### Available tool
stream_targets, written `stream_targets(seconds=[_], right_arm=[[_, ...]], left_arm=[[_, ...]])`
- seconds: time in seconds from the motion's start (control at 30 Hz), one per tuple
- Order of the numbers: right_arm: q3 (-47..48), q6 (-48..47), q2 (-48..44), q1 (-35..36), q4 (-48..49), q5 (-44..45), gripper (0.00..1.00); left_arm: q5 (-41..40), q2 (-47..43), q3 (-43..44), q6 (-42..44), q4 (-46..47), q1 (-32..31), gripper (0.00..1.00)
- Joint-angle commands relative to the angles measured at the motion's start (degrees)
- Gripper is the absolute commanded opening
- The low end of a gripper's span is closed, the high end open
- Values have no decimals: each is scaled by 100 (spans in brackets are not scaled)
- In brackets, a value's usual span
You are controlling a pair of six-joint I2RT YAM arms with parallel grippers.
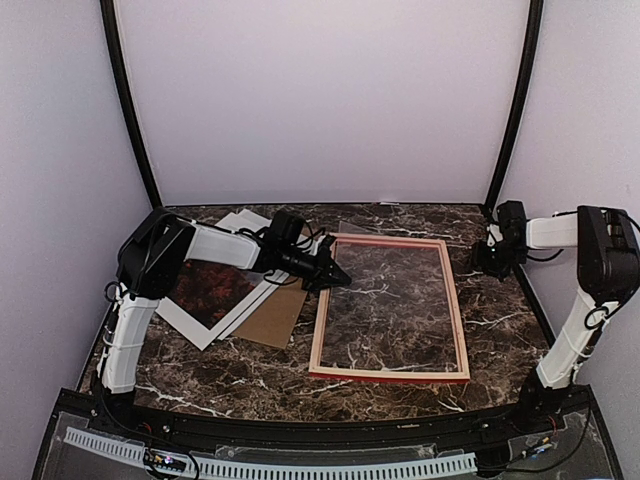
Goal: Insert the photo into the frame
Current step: Place the glass panel in the frame body.
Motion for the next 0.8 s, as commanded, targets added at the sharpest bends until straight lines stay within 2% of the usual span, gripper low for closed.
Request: stream_targets(seconds=[0.0, 0.4, 0.77], right_arm=[[-101, -52, -146, 30, 42, 39, 61], [-124, -70, -194, 47, 45, 30, 61], [-148, -66, -262, 55, 63, 109, 67]], left_arm=[[164, -149, 116, 148, -169, -32, 0], [101, -255, -39, 113, -86, -32, 0], [91, -257, -44, 120, -90, -32, 0]])
